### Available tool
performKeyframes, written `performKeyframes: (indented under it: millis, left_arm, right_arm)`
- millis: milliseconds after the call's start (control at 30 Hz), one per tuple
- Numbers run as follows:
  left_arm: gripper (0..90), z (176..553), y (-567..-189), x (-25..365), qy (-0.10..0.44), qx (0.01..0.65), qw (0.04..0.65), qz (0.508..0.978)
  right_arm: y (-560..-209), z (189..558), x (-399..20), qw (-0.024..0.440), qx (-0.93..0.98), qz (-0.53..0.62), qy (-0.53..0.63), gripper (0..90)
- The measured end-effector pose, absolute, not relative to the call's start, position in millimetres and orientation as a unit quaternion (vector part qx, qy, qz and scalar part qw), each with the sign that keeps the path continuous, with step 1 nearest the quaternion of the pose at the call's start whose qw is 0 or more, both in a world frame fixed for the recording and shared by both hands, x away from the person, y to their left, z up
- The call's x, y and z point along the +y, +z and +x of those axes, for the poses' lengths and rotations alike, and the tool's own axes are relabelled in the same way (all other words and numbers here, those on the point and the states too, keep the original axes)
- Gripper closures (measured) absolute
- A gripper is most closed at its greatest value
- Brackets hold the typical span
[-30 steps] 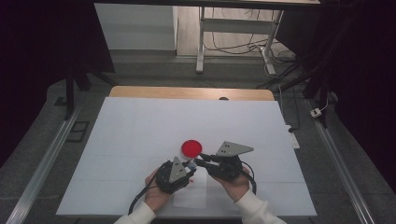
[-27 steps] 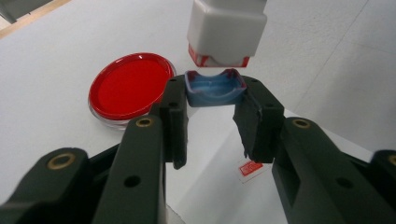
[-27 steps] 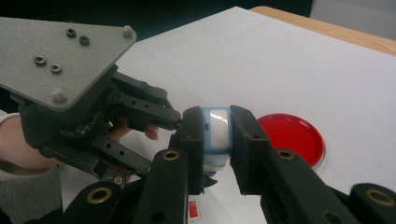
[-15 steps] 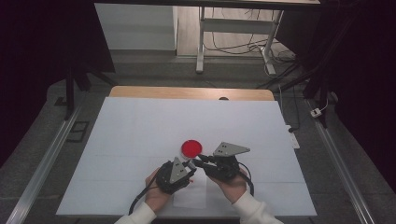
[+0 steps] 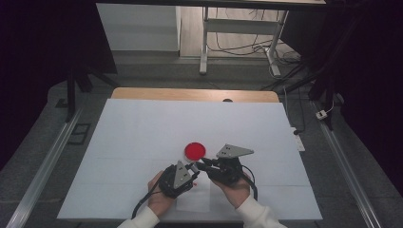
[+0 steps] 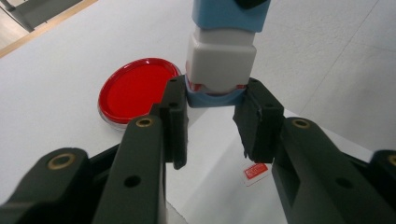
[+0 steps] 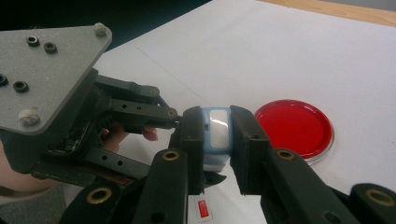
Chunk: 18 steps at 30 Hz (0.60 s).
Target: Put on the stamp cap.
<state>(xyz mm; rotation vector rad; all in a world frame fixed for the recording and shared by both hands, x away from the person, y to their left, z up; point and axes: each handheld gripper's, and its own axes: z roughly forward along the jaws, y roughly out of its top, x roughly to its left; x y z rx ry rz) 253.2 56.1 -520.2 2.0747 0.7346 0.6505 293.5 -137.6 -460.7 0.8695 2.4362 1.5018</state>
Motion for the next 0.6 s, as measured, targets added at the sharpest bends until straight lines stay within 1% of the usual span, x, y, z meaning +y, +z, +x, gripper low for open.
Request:
performKeyframes:
  millis: [600]
  left_arm:
    - [65.0, 248.9, -519.6, 52.7, 0.279, 0.281, 0.403, 0.825]
  right_arm:
    - [-462.1, 297.8, -138.1, 0.051, 0.818, 0.295, 0.492, 75.1]
